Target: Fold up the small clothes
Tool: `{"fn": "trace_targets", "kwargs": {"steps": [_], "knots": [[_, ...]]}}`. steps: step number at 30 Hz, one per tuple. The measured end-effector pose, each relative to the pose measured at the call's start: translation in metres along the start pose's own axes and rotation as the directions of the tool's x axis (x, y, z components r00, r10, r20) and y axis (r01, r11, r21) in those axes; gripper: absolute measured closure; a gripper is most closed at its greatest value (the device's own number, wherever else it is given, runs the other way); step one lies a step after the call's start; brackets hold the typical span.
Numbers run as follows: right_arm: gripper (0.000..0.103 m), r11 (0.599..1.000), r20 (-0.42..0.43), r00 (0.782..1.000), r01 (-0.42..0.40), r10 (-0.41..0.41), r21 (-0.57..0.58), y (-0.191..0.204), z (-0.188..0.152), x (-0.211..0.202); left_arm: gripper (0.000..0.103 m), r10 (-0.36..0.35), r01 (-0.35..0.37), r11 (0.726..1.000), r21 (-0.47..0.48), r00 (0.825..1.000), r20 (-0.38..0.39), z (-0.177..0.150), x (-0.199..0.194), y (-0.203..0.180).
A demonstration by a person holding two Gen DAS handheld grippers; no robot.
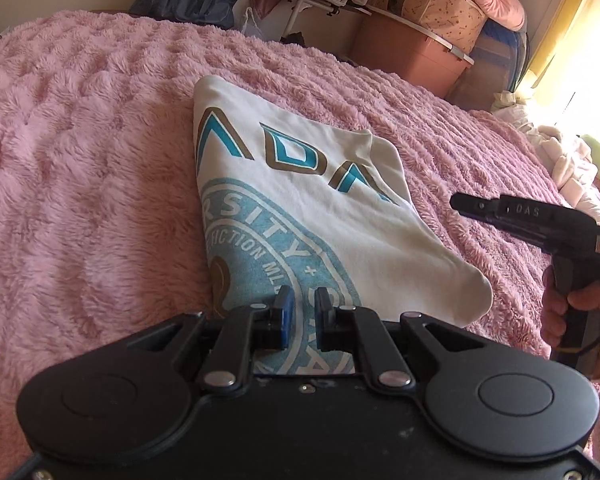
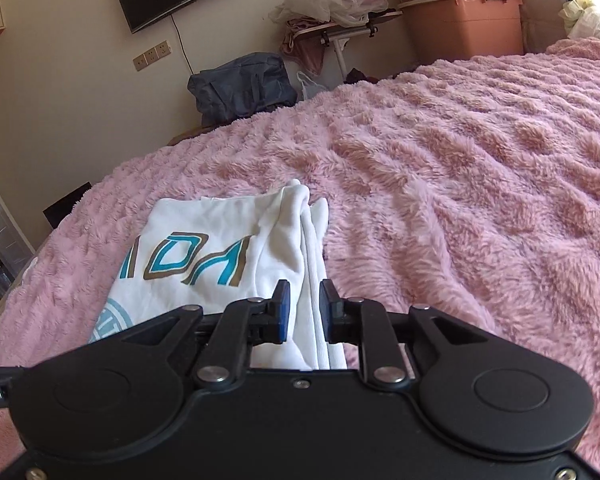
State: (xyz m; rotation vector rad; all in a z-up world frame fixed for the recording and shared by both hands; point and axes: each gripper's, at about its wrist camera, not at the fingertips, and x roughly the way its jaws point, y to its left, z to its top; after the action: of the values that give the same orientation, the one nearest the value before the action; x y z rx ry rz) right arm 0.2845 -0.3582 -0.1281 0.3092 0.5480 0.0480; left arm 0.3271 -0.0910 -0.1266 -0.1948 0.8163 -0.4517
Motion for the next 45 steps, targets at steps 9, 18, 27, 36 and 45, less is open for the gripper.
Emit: {"fn": "trace_targets", "kwargs": {"steps": [9,18,27,36,45], "knots": [[0.050,0.999,-0.015,1.000,-0.027,0.027,-0.021,-0.001,0.052,0.095,0.093,-0.016,0.016,1.000,0.004,1.000,-0.015,-0.013,0.019,0.009],[0.092,0.999,-0.077,0.997,-0.031,0.028,-0.041,0.006,0.059,0.126,0.092,-0.066,0.066,0.998,-0.008,0.998,0.000,-0.015,0.018,0.014],[0.093,0.998,-0.117,0.993,0.012,-0.019,-0.064,-0.010,0.052,0.157,0.090,-0.069,0.069,0.998,0.001,0.998,-0.002,-0.017,0.027,0.013],[0.064,0.998,-0.028,0.997,-0.067,0.067,-0.014,-0.019,0.054,0.062,0.089,-0.100,0.099,0.994,-0.051,0.995,-0.006,-0.015,0.025,0.022],[0.064,0.998,-0.103,0.993,-0.063,0.063,0.011,-0.027,-0.034,-0.029,0.088,-0.081,0.081,0.996,-0.046,0.997,-0.005,-0.016,0.024,0.017]]}}
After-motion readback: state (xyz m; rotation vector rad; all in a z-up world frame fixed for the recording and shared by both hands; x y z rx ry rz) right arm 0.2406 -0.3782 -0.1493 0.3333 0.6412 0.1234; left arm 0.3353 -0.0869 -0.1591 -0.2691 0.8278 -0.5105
